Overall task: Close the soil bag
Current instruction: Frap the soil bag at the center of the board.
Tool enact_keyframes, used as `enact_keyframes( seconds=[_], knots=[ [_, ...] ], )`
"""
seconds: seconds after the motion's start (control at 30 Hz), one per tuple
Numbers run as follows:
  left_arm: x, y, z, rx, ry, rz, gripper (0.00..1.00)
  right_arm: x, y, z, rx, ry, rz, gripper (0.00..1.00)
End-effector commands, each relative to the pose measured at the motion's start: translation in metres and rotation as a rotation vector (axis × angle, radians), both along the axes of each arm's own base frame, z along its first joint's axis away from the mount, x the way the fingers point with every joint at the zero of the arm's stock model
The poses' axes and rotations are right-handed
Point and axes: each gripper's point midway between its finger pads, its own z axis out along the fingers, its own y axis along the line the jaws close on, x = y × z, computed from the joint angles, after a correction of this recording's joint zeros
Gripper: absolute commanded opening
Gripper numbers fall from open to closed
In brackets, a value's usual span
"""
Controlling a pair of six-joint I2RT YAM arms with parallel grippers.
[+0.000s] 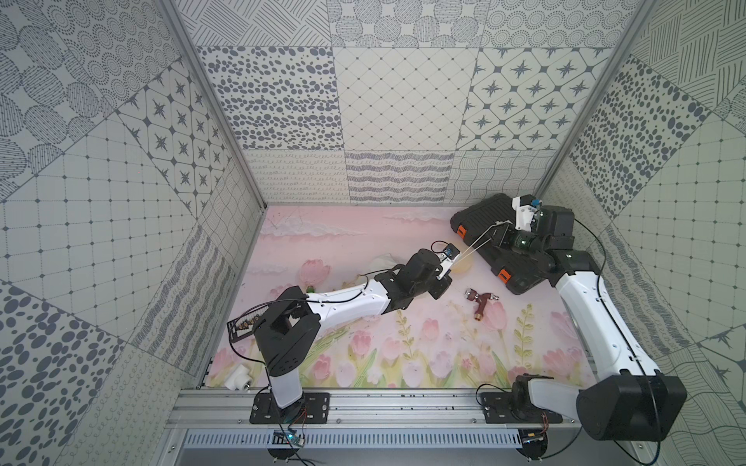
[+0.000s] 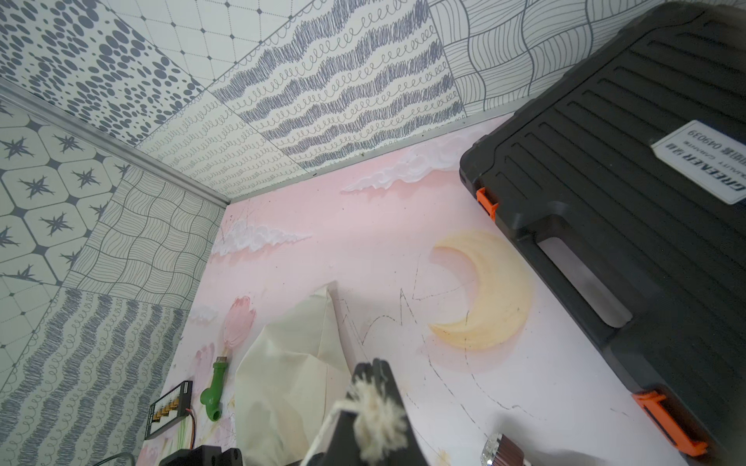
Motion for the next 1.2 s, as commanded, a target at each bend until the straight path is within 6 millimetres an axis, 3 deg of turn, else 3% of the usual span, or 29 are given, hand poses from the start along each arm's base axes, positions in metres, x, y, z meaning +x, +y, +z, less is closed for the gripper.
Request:
enact_keyframes(
  seconds=[0.0,0.3,0.43,0.53,0.63,0.77,0.93,1.07,1.17],
  knots=[
    [-0.128,0.218,-0.144,1.050,0.618,0.130,0.10,-0.013,-0.109,0.246,-0.117,-0.848,-0.462,0.00],
    [-0.137,0.231,-0.139,1.070,0.615,0.147,0.18,-0.001,-0.104,0.228,-0.088,-0.808,-0.412,0.00],
    [-0.129,0.233,-0.137,1.073,0.581,0.171,0.10,0.007,-0.096,0.211,-0.053,-0.772,-0.357,0.00],
    [-0.117,0.239,-0.136,1.077,0.548,0.222,0.00,0.006,-0.090,0.198,-0.040,-0.751,-0.328,0.00],
    [-0.089,0.252,-0.121,1.064,0.484,0.309,0.00,0.005,-0.081,0.186,-0.017,-0.726,-0.280,0.00],
    [-0.028,0.270,-0.071,0.983,0.343,0.414,0.00,0.002,-0.058,0.170,0.016,-0.696,-0.183,0.00],
    [0.050,0.300,0.023,0.889,0.104,0.515,0.00,-0.002,-0.021,0.157,0.029,-0.671,-0.060,0.00],
    [0.092,0.320,0.102,0.893,-0.086,0.555,0.00,-0.004,0.009,0.148,0.033,-0.667,0.009,0.00],
    [0.109,0.323,0.145,0.908,-0.201,0.561,0.00,-0.005,0.029,0.144,0.049,-0.674,0.052,0.00]
  ],
)
